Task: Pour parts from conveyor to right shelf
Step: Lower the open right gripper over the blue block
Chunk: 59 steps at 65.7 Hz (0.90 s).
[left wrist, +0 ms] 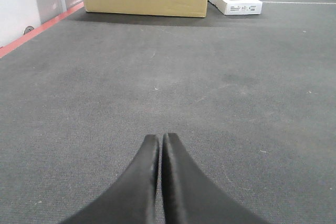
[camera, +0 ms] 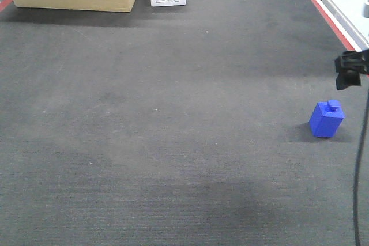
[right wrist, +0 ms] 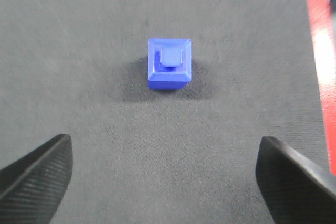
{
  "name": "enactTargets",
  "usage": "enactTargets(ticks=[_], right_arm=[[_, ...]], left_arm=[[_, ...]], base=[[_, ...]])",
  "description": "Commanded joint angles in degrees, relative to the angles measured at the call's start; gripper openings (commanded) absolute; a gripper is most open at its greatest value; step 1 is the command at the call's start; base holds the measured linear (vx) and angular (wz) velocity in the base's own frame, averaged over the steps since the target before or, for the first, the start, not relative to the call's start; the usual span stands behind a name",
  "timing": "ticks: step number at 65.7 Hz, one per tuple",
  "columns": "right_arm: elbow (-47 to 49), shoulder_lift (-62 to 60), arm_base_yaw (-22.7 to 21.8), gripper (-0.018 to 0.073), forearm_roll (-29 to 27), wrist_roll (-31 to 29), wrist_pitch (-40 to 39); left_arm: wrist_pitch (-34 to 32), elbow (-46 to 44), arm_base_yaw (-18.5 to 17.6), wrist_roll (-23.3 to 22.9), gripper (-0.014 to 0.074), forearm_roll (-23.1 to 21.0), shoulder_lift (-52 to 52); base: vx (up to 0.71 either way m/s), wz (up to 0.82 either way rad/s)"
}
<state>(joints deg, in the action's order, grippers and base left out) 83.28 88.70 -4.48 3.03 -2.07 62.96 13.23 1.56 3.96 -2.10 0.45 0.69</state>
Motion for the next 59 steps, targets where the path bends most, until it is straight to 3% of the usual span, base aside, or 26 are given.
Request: enactTargets(ticks=[1, 7, 19, 59], right_arm=[[8.2, 4.2, -2.5, 0.0658, -3.9, -5.4, 5.0], [13.2, 9.4, -4.2, 0.065, -6.2, -7.2, 7.2], [18.7, 15.6, -4.3, 0.0643, -3.6, -8.1, 8.1], [21.9, 29.6, -4.3, 0.0631, -4.4, -9.4, 2.9]], left_arm=[[-4.2, -1.1, -0.2, -0.5, -0.0006, -0.5, 0.7], [-4.2, -1.1, -0.2, -0.5, -0.0006, -0.5, 0.7], [-4.2, -1.1, -0.2, -0.5, -0.0006, -0.5, 0.7], [-4.2, -1.1, -0.2, -0.5, -0.0006, -0.5, 0.7]], base=[[0.0, 0.0], [0.0, 0.0], [0.0, 0.0], [0.0, 0.0]])
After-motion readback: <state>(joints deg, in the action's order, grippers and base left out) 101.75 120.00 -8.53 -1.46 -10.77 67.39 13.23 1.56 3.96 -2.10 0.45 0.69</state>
